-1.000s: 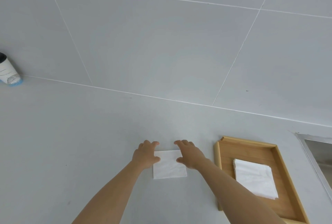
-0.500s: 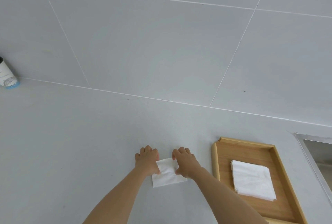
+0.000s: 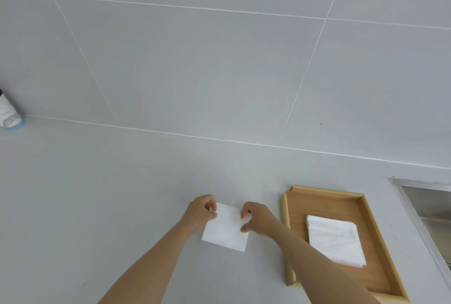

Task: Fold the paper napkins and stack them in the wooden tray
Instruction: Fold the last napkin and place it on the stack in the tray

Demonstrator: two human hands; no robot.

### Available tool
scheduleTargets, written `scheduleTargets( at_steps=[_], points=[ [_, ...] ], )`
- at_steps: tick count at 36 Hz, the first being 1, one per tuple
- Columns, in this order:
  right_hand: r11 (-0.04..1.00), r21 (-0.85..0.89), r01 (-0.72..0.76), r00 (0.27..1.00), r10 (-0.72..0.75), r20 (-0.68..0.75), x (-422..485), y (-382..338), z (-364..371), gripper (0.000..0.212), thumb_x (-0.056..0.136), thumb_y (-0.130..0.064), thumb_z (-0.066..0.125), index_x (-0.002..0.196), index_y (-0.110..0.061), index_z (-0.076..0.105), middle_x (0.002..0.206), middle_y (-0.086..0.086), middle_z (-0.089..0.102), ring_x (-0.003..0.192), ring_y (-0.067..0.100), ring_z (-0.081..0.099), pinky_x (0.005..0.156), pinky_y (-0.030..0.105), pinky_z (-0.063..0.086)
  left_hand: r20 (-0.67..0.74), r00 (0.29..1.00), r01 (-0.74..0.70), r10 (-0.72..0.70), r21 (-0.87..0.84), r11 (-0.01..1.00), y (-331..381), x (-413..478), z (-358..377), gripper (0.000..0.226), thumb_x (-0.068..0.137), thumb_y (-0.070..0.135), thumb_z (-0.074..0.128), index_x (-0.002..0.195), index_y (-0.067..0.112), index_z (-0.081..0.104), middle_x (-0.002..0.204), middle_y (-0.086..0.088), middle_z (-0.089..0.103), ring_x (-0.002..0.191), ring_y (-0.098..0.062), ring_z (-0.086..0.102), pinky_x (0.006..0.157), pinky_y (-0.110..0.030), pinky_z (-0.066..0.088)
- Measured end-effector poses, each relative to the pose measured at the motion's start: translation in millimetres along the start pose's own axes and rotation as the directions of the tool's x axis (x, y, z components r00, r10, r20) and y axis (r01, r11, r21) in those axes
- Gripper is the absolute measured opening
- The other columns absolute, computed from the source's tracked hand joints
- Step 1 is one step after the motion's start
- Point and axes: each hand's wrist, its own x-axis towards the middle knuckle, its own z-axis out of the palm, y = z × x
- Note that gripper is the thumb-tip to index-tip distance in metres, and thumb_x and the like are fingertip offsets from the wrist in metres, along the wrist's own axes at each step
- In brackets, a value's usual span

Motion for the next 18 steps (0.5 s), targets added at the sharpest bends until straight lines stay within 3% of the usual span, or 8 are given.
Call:
scheduleTargets(
  at_steps=[5, 8, 10, 13, 15, 18],
  points=[
    [0.97, 0.244, 0.0, 0.992, 0.031, -0.122, -10, 5, -28, 0.027, 0.073, -0.002, 0.072, 0.078, -0.02, 0.053, 0.087, -0.003, 0.051, 0.088, 0.014, 0.046, 0.06, 0.009, 0.033, -0.024, 0.999, -0.039, 0.036, -0.177, 0.984, 26, 1, -3, 0.034, 0.078, -0.009, 0.059, 0.06, 0.02, 0.056, 0.071, -0.002, 0.049, 0.064, -0.015, 0.047, 0.058, -0.02, 0.038],
    [0.926, 0.378, 0.008, 0.982, 0.064, -0.177, -20, 14, -45, 0.028, 0.074, -0.003, 0.072, 0.096, -0.014, 0.06, 0.1, -0.001, 0.052, 0.094, 0.015, 0.046, 0.067, 0.009, 0.036, -0.016, 0.998, -0.069, 0.067, -0.253, 0.965, 46, 0, 2, 0.023, 0.079, -0.009, 0.06, 0.074, 0.014, 0.061, 0.082, -0.004, 0.051, 0.069, -0.014, 0.05, 0.058, -0.017, 0.04],
    [0.899, 0.438, 0.0, 0.976, 0.095, -0.194, -29, 21, -55, 0.037, 0.073, -0.003, 0.073, 0.107, -0.011, 0.061, 0.108, 0.003, 0.051, 0.096, 0.017, 0.048, 0.074, 0.018, 0.042, -0.014, 0.996, -0.088, 0.087, -0.279, 0.956, 60, -1, 8, 0.02, 0.079, -0.008, 0.062, 0.09, 0.007, 0.065, 0.092, -0.007, 0.05, 0.077, -0.017, 0.051, 0.06, -0.016, 0.041],
    [0.844, 0.537, -0.003, 0.97, 0.132, -0.202, -43, 35, -71, 0.043, 0.074, 0.003, 0.07, 0.113, -0.012, 0.057, 0.114, 0.012, 0.052, 0.096, 0.023, 0.054, 0.084, 0.032, 0.049, 0.002, 0.992, -0.117, 0.123, -0.293, 0.949, 78, 1, 20, 0.033, 0.078, -0.009, 0.063, 0.11, 0.001, 0.063, 0.107, -0.01, 0.053, 0.095, -0.019, 0.051, 0.063, -0.014, 0.042],
    [0.799, 0.601, -0.004, 0.969, 0.151, -0.193, -53, 45, -82, 0.047, 0.076, 0.009, 0.066, 0.118, -0.009, 0.054, 0.114, 0.012, 0.051, 0.094, 0.025, 0.056, 0.074, 0.025, 0.052, 0.033, 0.99, -0.123, 0.139, -0.308, 0.943, 91, 2, 31, 0.04, 0.077, -0.009, 0.064, 0.115, 0.002, 0.061, 0.113, -0.011, 0.054, 0.101, -0.02, 0.052, 0.069, -0.017, 0.046],
    [0.781, 0.625, -0.009, 0.956, 0.191, -0.224, -69, 63, -95, 0.049, 0.078, 0.013, 0.062, 0.122, -0.005, 0.053, 0.116, 0.009, 0.051, 0.089, 0.024, 0.056, 0.066, 0.021, 0.049, 0.087, 0.985, -0.115, 0.148, -0.304, 0.946, 107, 3, 50, 0.046, 0.076, -0.008, 0.066, 0.119, 0.006, 0.058, 0.116, -0.008, 0.055, 0.114, -0.025, 0.054, 0.094, -0.033, 0.047]
  ],
)
